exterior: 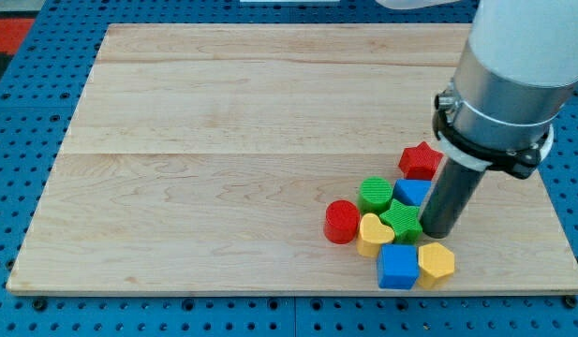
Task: Push the red star to the center
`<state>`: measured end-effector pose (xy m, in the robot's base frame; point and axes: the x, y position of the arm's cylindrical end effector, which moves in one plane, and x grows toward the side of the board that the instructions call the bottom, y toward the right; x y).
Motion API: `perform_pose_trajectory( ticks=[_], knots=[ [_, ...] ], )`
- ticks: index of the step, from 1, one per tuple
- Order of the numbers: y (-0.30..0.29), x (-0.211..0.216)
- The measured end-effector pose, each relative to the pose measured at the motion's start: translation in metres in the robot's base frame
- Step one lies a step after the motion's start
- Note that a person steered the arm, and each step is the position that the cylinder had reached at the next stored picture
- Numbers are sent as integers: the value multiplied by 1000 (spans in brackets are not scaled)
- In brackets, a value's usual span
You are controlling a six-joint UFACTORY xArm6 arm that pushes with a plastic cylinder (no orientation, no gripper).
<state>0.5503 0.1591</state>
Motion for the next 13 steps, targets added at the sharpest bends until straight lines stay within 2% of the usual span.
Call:
perform_pose_trajectory(
  ticks=[2, 3, 5, 6, 7, 8, 9, 10, 11, 12, 13],
  knots=[
    [72, -3],
    [79, -62],
    [-135, -101],
    [-131, -91],
    [-195, -82],
    [-210, -112],
    [-185, -141],
    [-216, -128],
    [-126, -79],
    [-11, -71],
    [48, -59]
  ],
)
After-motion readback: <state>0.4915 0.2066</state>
